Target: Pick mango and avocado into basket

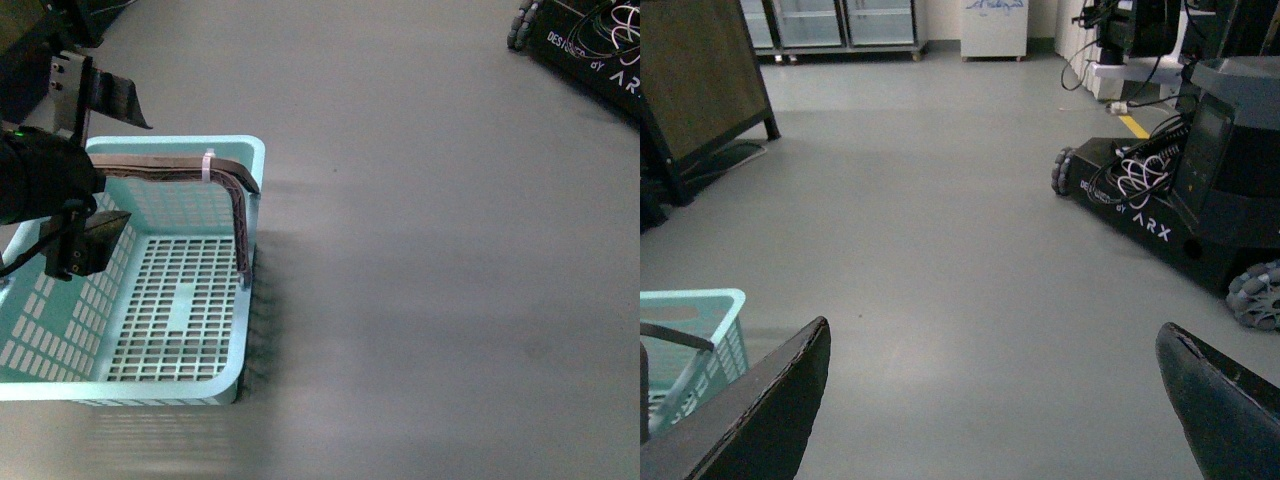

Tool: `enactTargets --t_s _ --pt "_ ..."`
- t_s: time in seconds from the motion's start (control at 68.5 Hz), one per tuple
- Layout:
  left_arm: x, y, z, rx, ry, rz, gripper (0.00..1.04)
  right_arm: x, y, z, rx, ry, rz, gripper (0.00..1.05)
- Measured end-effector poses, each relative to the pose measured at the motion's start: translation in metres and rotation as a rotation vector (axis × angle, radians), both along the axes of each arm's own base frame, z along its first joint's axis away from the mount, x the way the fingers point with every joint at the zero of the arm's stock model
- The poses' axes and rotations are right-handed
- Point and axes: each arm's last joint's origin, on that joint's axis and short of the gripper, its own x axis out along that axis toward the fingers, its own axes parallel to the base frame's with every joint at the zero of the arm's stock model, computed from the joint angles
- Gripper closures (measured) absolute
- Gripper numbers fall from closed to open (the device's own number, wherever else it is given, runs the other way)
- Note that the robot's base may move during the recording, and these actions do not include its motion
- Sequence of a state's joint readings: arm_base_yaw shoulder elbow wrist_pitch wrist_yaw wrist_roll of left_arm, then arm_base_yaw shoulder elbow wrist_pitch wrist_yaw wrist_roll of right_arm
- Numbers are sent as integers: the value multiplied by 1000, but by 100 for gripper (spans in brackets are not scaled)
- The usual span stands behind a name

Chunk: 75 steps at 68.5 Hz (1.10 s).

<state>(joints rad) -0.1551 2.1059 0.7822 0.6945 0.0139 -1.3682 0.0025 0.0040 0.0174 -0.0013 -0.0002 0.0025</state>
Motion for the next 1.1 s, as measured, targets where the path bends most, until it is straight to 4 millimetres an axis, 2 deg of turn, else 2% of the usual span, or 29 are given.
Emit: enactTargets --t_s 0.102,0.277,0.423,0.511,0.788,0.876,0.905,0.978,1.037,1.095 --pt "17 -4 -14 -2 7 14 8 0 0 0 0 0 0 9" --pt "47 -11 -22 -25 -22 23 8 0 0 0 0 0 0 9" --pt "63 -4 -30 -27 -37 52 9 0 0 0 0 0 0 9" --pt "67 8 -39 -15 -24 86 30 0 0 0 0 0 0 9" --pt "67 19 -44 -3 18 127 80 0 0 0 0 0 0 9" --pt "65 20 -39 -28 34 150 85 0 0 0 0 0 0 9" --pt "61 21 -37 -49 44 160 90 0 0 0 0 0 0 9" --pt "50 21 -28 -41 50 145 91 0 0 0 0 0 0 9" --pt "35 22 -8 -68 49 155 91 0 0 0 0 0 0 9" --pt "17 24 21 -87 33 153 91 0 0 0 0 0 0 9"
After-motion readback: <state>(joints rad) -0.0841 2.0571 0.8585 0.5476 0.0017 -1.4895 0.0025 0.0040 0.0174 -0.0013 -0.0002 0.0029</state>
